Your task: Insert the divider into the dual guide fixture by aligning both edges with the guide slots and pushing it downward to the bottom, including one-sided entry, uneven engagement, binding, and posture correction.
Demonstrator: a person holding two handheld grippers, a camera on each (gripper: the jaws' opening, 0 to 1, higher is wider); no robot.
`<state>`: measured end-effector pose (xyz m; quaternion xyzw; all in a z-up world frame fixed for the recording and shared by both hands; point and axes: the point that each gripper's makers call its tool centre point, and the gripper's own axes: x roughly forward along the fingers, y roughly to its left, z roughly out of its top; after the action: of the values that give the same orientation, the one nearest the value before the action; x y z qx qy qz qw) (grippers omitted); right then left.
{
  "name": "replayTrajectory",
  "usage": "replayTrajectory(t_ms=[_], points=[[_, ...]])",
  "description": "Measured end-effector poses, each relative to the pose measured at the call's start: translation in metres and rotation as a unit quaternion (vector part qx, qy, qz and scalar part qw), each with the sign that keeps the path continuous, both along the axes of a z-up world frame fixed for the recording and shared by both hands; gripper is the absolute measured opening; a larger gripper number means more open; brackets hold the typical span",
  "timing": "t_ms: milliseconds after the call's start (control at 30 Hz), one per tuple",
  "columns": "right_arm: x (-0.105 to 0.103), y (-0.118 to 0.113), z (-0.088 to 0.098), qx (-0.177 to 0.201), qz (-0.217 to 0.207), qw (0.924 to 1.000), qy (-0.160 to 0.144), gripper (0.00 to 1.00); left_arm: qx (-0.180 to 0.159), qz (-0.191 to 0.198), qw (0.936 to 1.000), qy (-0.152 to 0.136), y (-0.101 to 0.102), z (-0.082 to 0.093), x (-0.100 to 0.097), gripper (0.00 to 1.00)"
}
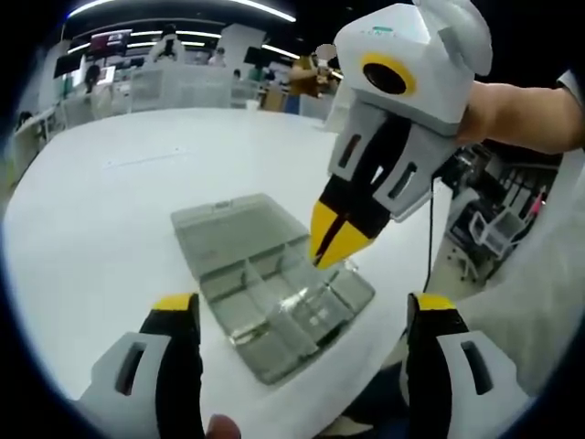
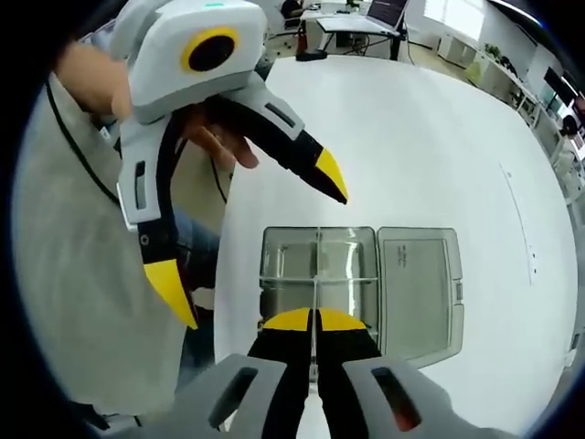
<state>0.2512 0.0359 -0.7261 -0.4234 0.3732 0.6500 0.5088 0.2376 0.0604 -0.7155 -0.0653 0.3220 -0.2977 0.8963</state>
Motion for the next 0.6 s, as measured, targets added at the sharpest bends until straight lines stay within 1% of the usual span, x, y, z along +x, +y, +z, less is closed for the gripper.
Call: replayTrajectory(t_ms=[600], points=[[-0.0001,0.0017,-0.0027,-0.005,0.002,1.0000,0.004,0.00,-0.001,0.002,1.0000,0.003,0.0011,-0.0028,0.0023,0.91]])
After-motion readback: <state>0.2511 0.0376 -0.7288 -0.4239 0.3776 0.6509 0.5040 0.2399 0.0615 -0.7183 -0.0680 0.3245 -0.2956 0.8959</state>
